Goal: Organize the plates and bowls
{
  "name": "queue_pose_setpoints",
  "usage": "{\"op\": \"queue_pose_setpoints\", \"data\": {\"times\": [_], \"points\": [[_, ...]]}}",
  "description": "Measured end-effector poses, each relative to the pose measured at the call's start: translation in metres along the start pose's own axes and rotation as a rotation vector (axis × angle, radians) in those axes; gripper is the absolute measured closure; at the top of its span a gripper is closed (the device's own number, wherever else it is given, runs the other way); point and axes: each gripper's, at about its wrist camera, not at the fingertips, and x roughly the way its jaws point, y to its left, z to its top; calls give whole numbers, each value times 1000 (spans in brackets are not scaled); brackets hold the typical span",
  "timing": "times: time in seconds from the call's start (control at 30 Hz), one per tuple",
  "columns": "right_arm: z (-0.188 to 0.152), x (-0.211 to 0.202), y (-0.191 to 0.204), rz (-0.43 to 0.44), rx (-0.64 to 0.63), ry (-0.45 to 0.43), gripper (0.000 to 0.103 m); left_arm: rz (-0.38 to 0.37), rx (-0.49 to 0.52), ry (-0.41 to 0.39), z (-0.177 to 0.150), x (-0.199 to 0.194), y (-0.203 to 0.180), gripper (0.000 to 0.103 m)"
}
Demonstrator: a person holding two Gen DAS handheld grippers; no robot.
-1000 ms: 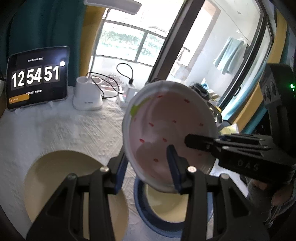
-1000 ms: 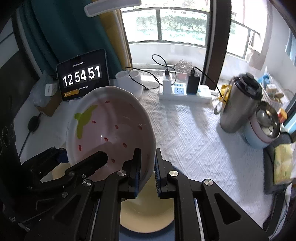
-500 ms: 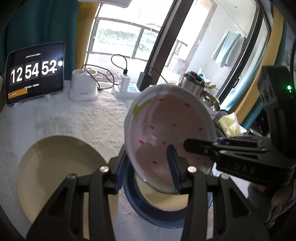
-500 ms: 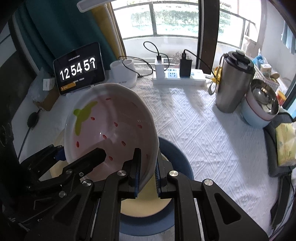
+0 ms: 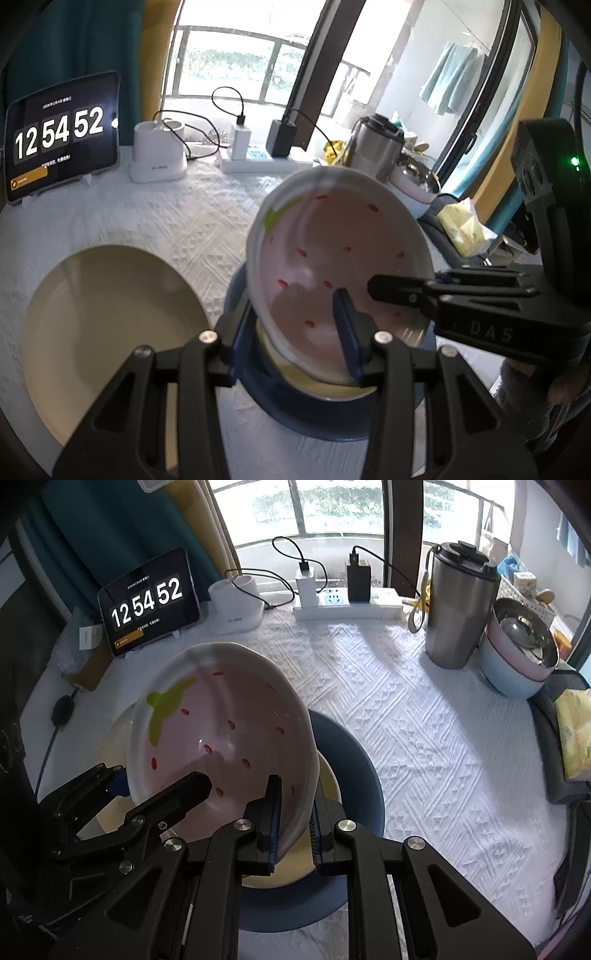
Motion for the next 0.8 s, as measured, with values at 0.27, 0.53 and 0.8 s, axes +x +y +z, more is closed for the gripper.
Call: {"op": "queue_pose_setpoints", "data": {"times": [0.27,0.53,0.8], "points": [[-8,9,-8,15,22,23,88,6,14,16,-6,3,-2,60],[-13,16,-13,34,38,39,88,15,37,17,-9,3,-3,59],[-19,18,-16,41,52,52,88,49,92,21,-13,2,-11,53]]}}
